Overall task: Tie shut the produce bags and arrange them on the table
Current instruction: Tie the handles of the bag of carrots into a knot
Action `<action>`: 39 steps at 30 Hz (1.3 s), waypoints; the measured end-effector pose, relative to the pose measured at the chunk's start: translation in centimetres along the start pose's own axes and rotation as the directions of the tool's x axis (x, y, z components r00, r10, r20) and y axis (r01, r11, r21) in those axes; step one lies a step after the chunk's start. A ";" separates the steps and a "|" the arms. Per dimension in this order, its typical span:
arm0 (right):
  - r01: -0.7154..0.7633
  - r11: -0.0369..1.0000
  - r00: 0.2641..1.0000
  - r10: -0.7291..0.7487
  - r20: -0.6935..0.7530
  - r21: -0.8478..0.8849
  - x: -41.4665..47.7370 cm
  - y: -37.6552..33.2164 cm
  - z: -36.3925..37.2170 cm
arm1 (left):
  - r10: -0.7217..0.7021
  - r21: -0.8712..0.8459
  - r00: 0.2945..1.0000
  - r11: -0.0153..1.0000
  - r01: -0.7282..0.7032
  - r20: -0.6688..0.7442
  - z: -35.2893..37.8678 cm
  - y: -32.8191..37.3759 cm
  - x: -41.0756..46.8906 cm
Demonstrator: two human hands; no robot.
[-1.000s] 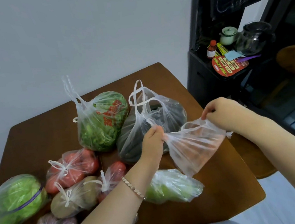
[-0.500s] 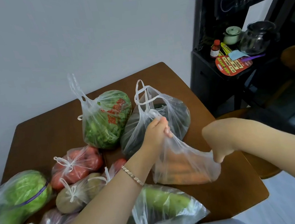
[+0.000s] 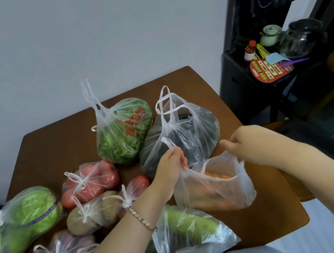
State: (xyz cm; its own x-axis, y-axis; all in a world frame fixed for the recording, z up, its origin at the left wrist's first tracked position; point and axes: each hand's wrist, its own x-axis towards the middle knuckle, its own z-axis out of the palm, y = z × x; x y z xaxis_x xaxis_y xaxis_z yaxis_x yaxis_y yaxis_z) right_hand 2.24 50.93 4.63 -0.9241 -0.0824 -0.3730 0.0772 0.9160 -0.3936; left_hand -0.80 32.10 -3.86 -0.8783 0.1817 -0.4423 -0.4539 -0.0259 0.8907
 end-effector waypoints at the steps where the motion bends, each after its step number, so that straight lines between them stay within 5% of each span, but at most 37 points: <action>1: 0.041 0.999 0.999 -0.040 -0.023 0.018 -0.2 -0.1 0.0 | -0.017 -0.019 1.000 1.000 0.017 0.010 0.0 -0.1 -0.1; 9: 0.283 0.900 0.951 -0.309 0.028 0.331 -0.5 -0.8 -1.2 | -0.045 0.203 0.999 0.978 0.047 -0.012 0.3 -0.2 -0.5; 12: 0.346 0.788 0.914 -0.406 0.007 0.509 0.1 -0.5 -1.1 | -0.069 0.146 0.998 0.987 0.068 0.004 0.5 -0.1 -0.7; 17: 0.241 0.474 0.948 -0.302 -0.101 0.847 1.0 0.6 1.4 | -0.031 0.096 0.998 0.995 0.026 0.050 0.5 -0.4 -1.4; 21: 0.164 0.058 0.973 -0.173 -0.152 0.985 1.6 0.8 4.2 | 0.124 0.175 0.992 0.977 -0.126 0.021 0.5 -0.6 -1.9; 26: 0.131 0.255 0.987 0.058 -0.151 0.958 2.5 0.4 6.9 | 0.075 0.042 0.997 0.996 -0.076 0.027 1.2 -0.6 -2.2; 34: 0.126 0.455 0.987 0.028 -0.155 0.882 1.6 -1.0 8.9 | -0.155 -0.247 0.979 0.951 0.183 0.129 1.6 -1.2 -2.3; 39: 0.133 0.450 0.990 -0.105 -0.096 0.883 1.1 -0.6 9.3 | -0.159 -0.192 0.987 0.968 0.163 0.037 1.3 -1.8 -2.3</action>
State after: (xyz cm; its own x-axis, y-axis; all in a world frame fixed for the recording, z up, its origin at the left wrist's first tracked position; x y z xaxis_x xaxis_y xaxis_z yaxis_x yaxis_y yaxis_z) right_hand 4.64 46.65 -3.36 -0.9588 -0.1396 -0.2473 0.2419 0.0542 -0.9688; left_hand 2.24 33.04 -4.27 -0.7889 0.2194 -0.5740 -0.6112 -0.1845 0.7697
